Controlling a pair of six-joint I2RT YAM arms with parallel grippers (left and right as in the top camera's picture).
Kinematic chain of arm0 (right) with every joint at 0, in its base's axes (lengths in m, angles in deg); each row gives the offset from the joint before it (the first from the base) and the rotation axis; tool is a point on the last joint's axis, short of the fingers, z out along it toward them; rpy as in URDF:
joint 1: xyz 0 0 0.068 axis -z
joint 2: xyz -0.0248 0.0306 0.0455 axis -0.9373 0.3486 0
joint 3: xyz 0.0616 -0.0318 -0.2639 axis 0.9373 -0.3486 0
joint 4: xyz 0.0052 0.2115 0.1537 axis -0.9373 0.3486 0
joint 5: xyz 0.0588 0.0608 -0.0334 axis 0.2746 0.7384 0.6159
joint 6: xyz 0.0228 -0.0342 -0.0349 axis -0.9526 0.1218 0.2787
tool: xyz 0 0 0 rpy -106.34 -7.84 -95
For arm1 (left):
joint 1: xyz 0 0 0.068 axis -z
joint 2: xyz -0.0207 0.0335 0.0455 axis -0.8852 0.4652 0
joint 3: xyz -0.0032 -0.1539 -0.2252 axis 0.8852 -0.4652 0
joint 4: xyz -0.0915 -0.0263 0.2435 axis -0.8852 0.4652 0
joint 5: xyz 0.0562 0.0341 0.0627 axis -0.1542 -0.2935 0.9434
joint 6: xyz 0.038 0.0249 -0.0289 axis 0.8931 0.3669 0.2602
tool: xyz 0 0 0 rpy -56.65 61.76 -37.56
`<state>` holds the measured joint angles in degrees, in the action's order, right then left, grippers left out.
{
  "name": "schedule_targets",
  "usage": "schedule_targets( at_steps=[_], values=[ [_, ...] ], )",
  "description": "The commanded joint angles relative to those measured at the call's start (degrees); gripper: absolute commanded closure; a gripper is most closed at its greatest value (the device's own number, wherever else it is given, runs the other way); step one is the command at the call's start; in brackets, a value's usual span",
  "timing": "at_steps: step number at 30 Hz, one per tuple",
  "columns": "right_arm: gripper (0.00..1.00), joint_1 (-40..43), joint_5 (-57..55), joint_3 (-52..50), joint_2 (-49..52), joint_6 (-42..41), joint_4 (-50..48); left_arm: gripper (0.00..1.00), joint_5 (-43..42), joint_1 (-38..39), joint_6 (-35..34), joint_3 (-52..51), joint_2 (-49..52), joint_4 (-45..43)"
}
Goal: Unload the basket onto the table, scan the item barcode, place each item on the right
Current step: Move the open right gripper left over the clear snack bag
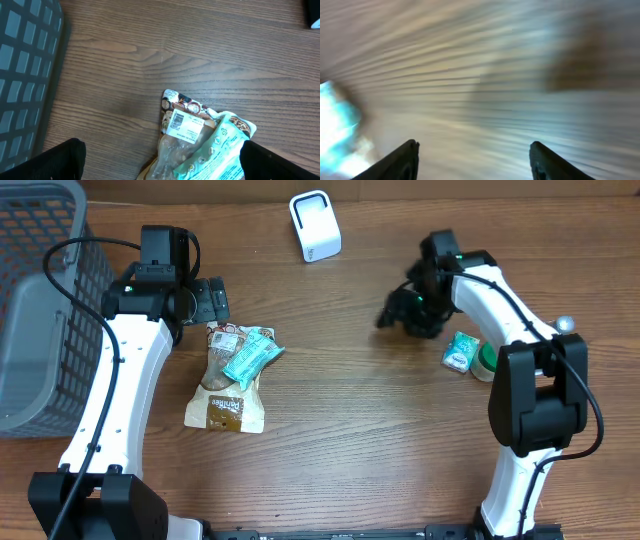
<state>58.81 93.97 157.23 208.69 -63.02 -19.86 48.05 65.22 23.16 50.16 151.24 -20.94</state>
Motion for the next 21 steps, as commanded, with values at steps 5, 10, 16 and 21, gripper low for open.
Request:
schedule_targets(
  at_steps=[5, 10, 16, 21],
  values=[
    [0.27, -8.3, 13.0, 1.2, 0.0, 0.0, -1.5, 0.0, 0.8, -0.2, 0.7, 0.4, -0.4, -0.2],
    [0.17, -13.4, 12.5, 1.2, 0.0, -0.1, -1.5, 0.0, 0.8, -0.2, 0.7, 0.4, -0.4, -0.2],
    [0.01, -18.2, 12.5, 1.2, 0.0, -0.1, -4.8, 0.0, 0.8, -0.2, 0.7, 0.4, -0.4, -0.1],
    [0.0, -21.0, 12.4, 1.2, 0.0, -2.0, -7.9, 0.0, 0.8, -0.2, 0.7, 0.4, -0.4, -0.1]
  ],
)
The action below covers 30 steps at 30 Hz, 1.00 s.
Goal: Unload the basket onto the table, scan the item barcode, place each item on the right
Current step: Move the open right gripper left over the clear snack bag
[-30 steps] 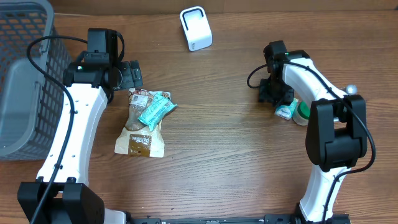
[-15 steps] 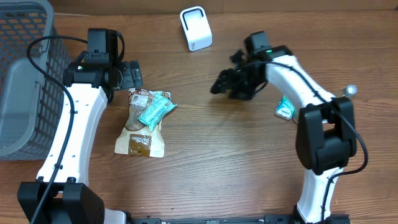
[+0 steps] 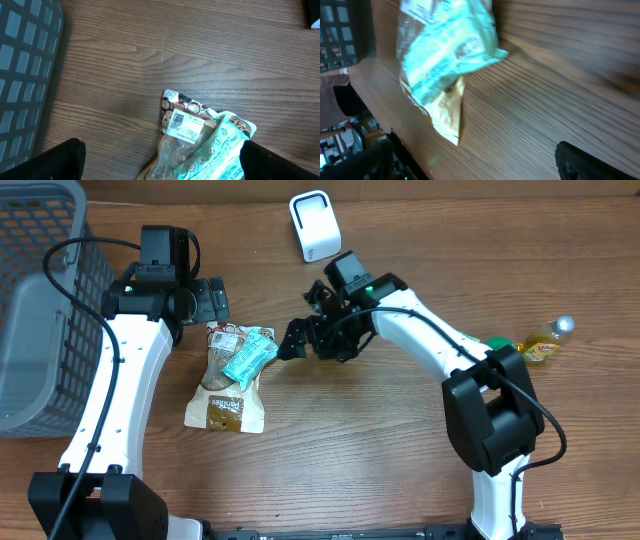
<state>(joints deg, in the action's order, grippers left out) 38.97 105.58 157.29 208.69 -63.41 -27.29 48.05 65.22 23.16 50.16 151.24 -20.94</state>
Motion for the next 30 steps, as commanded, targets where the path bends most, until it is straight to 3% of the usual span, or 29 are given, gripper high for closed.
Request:
schedule_targets(
  at_steps=[1, 7, 30],
  values=[
    [0.0, -1.6, 0.6, 1.2, 0.0, -3.0, -0.3, 0.0, 0.8, -0.3, 0.7, 0.4, -0.4, -0.2],
    [0.0, -4.2, -5.5, 1.1, 0.0, -5.9, -0.5, 0.0, 0.8, -0.3, 0.7, 0.4, -0.4, -0.2],
    [0.0, -4.4, -5.4, 1.1, 0.0, -5.9, -7.2, 0.0, 0.8, -0.3, 0.7, 0.4, -0.4, -0.1]
  ],
)
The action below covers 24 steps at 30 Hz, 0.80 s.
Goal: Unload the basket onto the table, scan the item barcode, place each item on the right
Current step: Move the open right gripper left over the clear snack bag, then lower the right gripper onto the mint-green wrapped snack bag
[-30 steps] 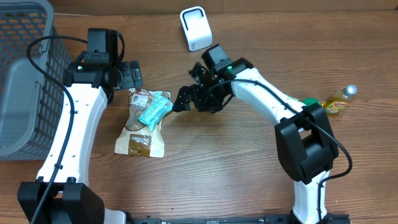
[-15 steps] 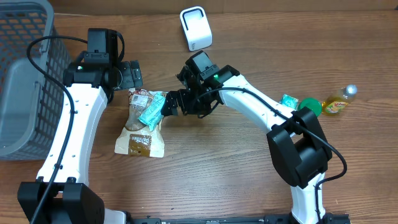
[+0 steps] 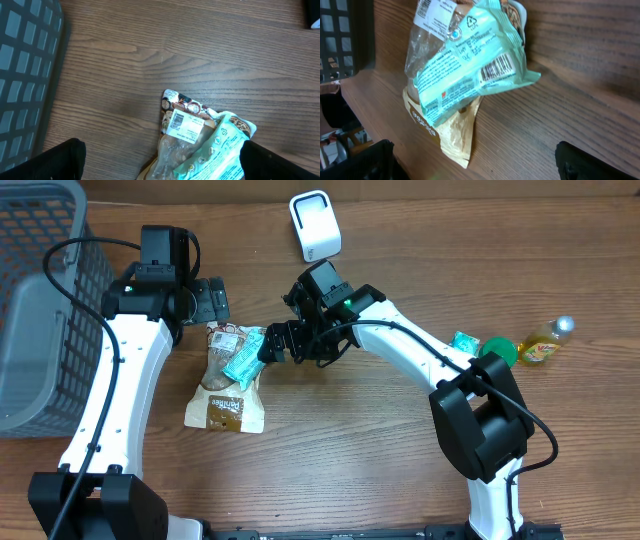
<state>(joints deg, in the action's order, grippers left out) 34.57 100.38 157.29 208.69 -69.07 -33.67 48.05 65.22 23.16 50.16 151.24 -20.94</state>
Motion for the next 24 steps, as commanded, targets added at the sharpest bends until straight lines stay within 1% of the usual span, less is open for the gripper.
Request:
schedule_targets(
  at_steps=[1, 2, 4, 7, 9, 17, 19, 24],
  values=[
    [0.01, 0.0, -0.2, 1.1, 0.0, -0.2, -1.2, 0.0, 0.8, -0.3, 0.7, 0.4, -0.4, -0.1],
    [0.05, 0.0, -0.2, 1.1, 0.0, -0.2, -1.4, 0.0, 0.8, -0.3, 0.7, 0.4, -0.4, -0.1],
    [0.1, 0.0, -0.2, 1.1, 0.0, -0.2, -1.8, 0.0, 0.8, -0.3, 0.7, 0.4, -0.4, -0.1],
    [0.14, 0.0, -0.4, 1.1, 0.0, -0.3, -2.0, 0.0, 0.8, -0.3, 0.7, 0.4, -0.4, -0.1],
    [0.19, 0.0, -1.2, 1.1, 0.0, -0.5, -1.9, 0.0, 0.8, -0.3, 0.7, 0.4, -0.4, -0.2],
    [0.2, 0.0, -9.6, 1.1, 0.0, -13.6, -1.8, 0.01, 0.8, -0.3, 0.7, 0.4, -0.4, -0.2],
    [0.2, 0.0, -10.1, 1.1, 0.0, -15.0, -1.8, 0.0, 0.8, -0.3, 0.7, 0.4, -0.4, -0.2],
    [0.2, 0.0, -10.1, 1.1, 0.0, -15.0, -1.7, 0.0, 0.8, -0.3, 0.7, 0.4, -0.4, -0.1]
  ],
)
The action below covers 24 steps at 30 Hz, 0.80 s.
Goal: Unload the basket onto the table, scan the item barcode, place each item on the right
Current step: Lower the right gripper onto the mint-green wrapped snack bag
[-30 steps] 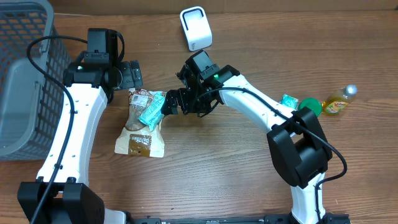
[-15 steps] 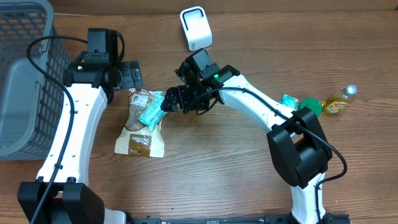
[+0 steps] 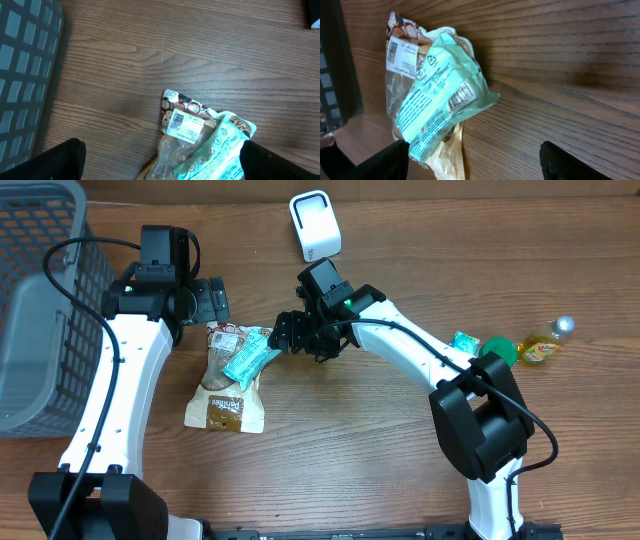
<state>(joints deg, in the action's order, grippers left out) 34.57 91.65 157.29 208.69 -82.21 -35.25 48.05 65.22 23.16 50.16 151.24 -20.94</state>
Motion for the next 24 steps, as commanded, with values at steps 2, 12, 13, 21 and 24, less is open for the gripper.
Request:
schedule_targets(
  at_steps=[2, 12, 13, 21, 24],
  values=[
    [0.19, 0.0, -1.4, 1.1, 0.0, -1.9, -0.2, 0.0, 0.8, -0.3, 0.7, 0.4, -0.4, -0.1],
    [0.2, 0.0, -1.4, 1.1, 0.0, -1.9, -0.2, 0.01, 0.8, -0.3, 0.7, 0.4, -0.4, -0.1],
    [0.2, 0.0, -1.4, 1.1, 0.0, -1.9, -0.2, 0.01, 0.8, -0.3, 0.7, 0.4, -0.4, -0.2],
    [0.19, 0.0, -1.4, 1.1, 0.0, -1.9, -0.5, 0.01, 0.8, -0.3, 0.7, 0.4, -0.4, -0.1],
    [0.19, 0.0, -1.4, 1.1, 0.0, -1.9, -1.1, 0.01, 0.8, -0.3, 0.7, 0.4, -0.4, -0.1]
  ],
)
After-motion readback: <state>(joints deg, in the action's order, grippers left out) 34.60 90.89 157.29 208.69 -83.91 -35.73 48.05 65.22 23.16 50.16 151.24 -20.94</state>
